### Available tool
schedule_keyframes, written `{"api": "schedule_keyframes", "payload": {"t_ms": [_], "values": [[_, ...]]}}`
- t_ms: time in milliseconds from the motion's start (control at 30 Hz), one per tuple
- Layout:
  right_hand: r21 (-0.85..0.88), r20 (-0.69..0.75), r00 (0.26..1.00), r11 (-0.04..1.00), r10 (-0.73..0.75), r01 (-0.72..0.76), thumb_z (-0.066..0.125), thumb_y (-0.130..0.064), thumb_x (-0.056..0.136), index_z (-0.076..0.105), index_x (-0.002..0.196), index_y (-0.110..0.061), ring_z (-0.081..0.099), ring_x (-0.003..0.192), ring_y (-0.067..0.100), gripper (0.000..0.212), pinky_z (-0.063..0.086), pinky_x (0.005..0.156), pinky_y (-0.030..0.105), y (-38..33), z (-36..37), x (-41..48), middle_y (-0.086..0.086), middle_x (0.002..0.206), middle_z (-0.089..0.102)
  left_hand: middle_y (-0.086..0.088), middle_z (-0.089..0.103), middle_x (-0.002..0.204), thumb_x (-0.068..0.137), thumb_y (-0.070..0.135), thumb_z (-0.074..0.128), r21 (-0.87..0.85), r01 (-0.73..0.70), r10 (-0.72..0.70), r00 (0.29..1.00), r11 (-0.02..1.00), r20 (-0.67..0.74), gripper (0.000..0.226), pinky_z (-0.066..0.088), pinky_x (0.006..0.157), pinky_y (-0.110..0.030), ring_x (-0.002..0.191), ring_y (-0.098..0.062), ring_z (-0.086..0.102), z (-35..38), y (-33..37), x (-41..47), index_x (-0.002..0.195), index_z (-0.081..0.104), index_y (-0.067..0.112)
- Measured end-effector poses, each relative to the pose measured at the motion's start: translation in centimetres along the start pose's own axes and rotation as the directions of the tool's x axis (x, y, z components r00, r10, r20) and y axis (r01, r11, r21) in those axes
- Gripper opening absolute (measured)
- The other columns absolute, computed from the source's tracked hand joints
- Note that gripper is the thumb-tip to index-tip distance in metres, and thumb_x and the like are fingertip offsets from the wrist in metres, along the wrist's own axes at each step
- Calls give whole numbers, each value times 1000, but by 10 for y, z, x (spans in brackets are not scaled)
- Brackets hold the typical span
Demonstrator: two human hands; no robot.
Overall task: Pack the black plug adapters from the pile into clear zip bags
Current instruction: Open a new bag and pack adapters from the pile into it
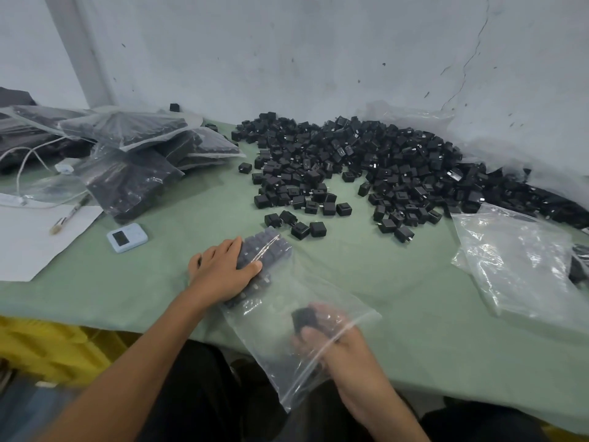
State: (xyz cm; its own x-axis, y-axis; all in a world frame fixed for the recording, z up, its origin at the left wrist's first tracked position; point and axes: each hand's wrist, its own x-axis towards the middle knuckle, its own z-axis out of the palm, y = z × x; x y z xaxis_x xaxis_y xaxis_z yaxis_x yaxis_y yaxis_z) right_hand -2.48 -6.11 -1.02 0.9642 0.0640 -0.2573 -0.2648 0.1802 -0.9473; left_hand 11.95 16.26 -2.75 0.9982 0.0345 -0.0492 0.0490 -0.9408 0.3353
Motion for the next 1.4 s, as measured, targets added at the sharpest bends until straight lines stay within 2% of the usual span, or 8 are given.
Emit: {"api": "schedule_keyframes", "payload": {"t_ms": [133, 300, 467, 667, 800, 1067, 1233, 1400], "values": [[3, 19, 998, 999, 55, -55, 63, -3, 94, 68, 110, -13, 73, 80, 11, 20, 59, 73, 26, 0, 28, 43, 5, 95, 72, 11, 22, 162, 93, 72, 29, 0, -5, 5, 1000, 1000, 6, 78, 10, 118, -45, 148, -19, 20, -1, 2, -2, 158, 15, 32], [100, -112, 994, 995, -10, 22, 64, -6, 94, 61, 122, -9, 73, 90, 18, 29, 60, 78, 32, 5, 52, 82, 4, 105, 71, 11, 20, 162, 93, 72, 28, 12, -5, 5, 1000, 1000, 5, 78, 10, 119, -45, 148, -19, 20, -1, 3, -1, 158, 14, 30], [-247, -233, 953, 959, -195, 136, 64, -12, 94, 64, 104, -28, 71, 85, 12, 19, 58, 70, 24, 3, 59, 88, -3, 100, 71, 10, 20, 162, 94, 71, 27, 20, -10, 10, 1000, 1000, 8, 77, 10, 119, -46, 148, -19, 20, -1, 3, -2, 158, 14, 30], [-599, -28, 930, 751, -366, 278, 49, -9, 101, 65, 119, -18, 65, 98, 12, 26, 52, 90, 32, -3, 62, 88, -4, 110, 69, 10, 18, 163, 94, 71, 26, 29, -4, 4, 1000, 1000, 16, 78, 9, 120, -47, 148, -19, 19, -1, 4, -2, 158, 12, 30], [-558, -65, 919, 777, -390, 291, 44, -8, 102, 64, 102, -21, 62, 73, 14, 24, 56, 71, 36, 0, 61, 95, 1, 92, 69, 11, 18, 163, 93, 72, 25, 22, -7, 6, 1000, 1000, 19, 78, 9, 120, -47, 149, -19, 18, -1, 3, -2, 158, 12, 31], [-603, 13, 928, 737, -372, 304, 44, -15, 104, 57, 137, -25, 57, 121, 9, 36, 47, 104, 40, 13, 48, 104, -10, 134, 60, 11, 24, 160, 94, 70, 27, 20, -9, 8, 1000, 1000, 30, 74, 12, 119, -48, 146, -19, 24, -4, 5, -2, 156, 18, 30], [-608, 69, 912, 708, -403, 359, 42, -23, 107, 54, 139, -29, 60, 116, 13, 35, 49, 101, 42, 17, 47, 100, -6, 128, 63, 8, 60, 104, 85, 60, 49, -42, -14, 15, 1000, 999, 27, 36, 33, 105, -46, 108, -22, 57, -17, 11, 8, 100, 49, 28], [-599, 63, 910, 713, -411, 364, 44, -14, 106, 51, 143, -28, 61, 102, 9, 40, 51, 96, 33, 22, 44, 102, 0, 121, 67, 9, 62, 96, 83, 44, 63, -163, -92, 101, 994, 982, 45, 26, 43, 89, -40, 93, -21, 58, -22, 13, 14, 99, 53, 26]]}}
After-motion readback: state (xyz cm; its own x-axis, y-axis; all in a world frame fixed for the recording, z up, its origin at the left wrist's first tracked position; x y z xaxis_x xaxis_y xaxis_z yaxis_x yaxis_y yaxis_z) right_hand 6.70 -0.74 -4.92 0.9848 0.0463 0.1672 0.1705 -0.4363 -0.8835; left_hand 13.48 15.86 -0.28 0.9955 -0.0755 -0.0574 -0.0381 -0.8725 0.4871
